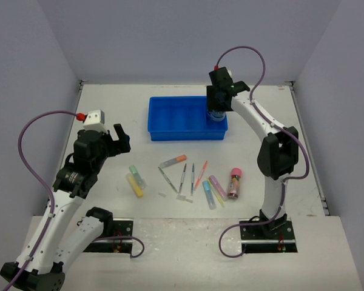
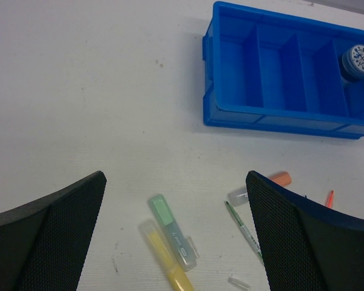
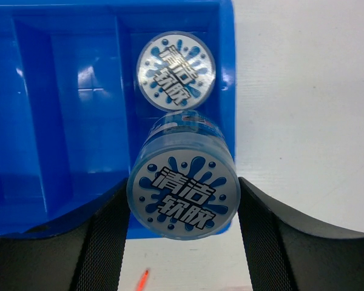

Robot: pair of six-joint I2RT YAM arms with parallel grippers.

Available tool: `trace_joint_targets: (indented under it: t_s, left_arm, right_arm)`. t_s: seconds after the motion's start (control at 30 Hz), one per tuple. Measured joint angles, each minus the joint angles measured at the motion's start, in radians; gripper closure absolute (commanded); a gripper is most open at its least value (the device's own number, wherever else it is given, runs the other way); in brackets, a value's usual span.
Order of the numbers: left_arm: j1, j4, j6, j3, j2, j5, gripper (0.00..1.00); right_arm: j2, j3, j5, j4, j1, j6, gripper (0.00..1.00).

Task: Sort the stationery into containers
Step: Place the stationery in the storage box.

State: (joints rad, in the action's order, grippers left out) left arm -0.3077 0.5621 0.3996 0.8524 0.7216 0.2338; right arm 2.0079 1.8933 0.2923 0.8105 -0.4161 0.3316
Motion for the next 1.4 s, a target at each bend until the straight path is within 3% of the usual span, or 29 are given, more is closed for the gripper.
trace_joint_targets:
  t_s: [0.1,0.23,0.5,0.73,0.83,1.03,1.13,1.33,1.4]
  left_arm:
    - [0.0,0.0,0.0,0.0,0.0,0.0,0.0]
    - [0.0,0.0,0.0,0.0,0.0,-0.001,0.0]
    - [0.0,0.0,0.0,0.0,0.0,-0.003,0.0]
    - [0.0,0.0,0.0,0.0,0.0,-0.004,0.0]
    - [0.0,0.0,0.0,0.0,0.0,-0.004,0.0]
    - [0.0,0.0,0.0,0.0,0.0,-0.004,0.0]
    - [0.0,0.0,0.0,0.0,0.003,-0.004,0.0]
    - [0.001,0.0,0.0,0.0,0.021,-0.003,0.0]
    - [0.004,0.001,0.0,0.0,0.028,0.0,0.0]
  right_arm:
    - [0.026,0.0,-0.017,-0.002,0.002,-0.003,0.71]
    - [0.026,-0.007,-0.021,-0.009,-0.001,-0.003,0.5]
    - [0.026,-0.062,-0.021,-0.014,-0.001,-0.002,0.46]
    - [0.026,-0.062,-0.021,-0.019,-0.001,0.001,0.12]
    - [0.026,-0.062,-0.021,-0.02,-0.001,0.002,0.03]
    - [-0.003,-0.066,-0.02,-0.016,-0.006,0.004,0.03]
    - [-0.095,-0.13,-0.015,-0.02,-0.036,0.0,0.07]
    - [-0.382,-0.406,0.003,-0.105,-0.22,0.031,0.24]
    - [-0.446,-0.51,0.007,-0.139,-0.288,0.07,0.37]
